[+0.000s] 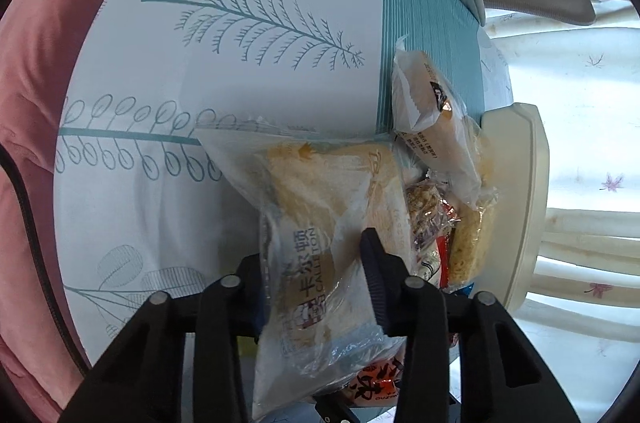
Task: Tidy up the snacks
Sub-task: 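Carry the bread bag into the white tray with the left tool while the right tool drops the chip bag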
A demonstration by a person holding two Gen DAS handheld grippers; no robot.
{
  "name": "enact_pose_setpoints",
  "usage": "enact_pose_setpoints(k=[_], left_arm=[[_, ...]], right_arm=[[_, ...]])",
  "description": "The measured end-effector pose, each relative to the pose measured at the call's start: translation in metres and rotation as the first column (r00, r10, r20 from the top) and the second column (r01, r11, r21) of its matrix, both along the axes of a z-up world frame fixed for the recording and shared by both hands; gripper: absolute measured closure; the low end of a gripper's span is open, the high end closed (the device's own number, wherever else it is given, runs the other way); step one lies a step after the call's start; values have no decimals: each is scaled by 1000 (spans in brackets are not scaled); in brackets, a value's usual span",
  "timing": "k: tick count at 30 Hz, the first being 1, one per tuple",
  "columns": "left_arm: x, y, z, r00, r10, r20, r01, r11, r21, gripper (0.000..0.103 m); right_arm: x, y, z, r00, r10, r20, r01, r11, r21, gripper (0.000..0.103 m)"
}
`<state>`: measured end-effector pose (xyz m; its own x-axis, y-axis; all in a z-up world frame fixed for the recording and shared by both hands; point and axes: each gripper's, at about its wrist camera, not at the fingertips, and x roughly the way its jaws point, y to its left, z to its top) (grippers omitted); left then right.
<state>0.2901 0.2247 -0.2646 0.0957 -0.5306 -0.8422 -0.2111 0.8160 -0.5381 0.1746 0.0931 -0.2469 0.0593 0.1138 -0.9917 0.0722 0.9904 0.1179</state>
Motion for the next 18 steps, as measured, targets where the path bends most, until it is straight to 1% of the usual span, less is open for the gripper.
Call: enact_pose_setpoints(k=[2, 6, 10, 12, 16, 18], left_arm=[[0, 2, 6, 1000, -5, 9, 5, 1000, 0, 74], [-6, 6, 23, 999, -19, 40, 18, 999, 36, 77], [-20, 7, 45, 997, -48, 61, 45, 997, 56, 80], [-29, 7, 56, 996, -65, 64, 60, 996, 69, 81], [-51, 10, 79, 993, -84, 78, 77, 993, 88, 82], [-63, 9, 95, 991, -84, 105, 75, 994, 86, 82]], right_arm=[[-1, -2, 0, 1000, -15, -19, 15, 1000, 6, 38], [-13, -8, 0, 994, -82, -76, 84, 996, 28, 39], [-29, -19, 2, 983, -146, -111, 154, 986, 59, 39], [-33, -26, 8, 976, -181, -123, 191, 979, 68, 39], [-39, -38, 26, 969, -219, -116, 229, 971, 75, 39], [-45, -41, 36, 965, -239, -111, 248, 966, 77, 39]])
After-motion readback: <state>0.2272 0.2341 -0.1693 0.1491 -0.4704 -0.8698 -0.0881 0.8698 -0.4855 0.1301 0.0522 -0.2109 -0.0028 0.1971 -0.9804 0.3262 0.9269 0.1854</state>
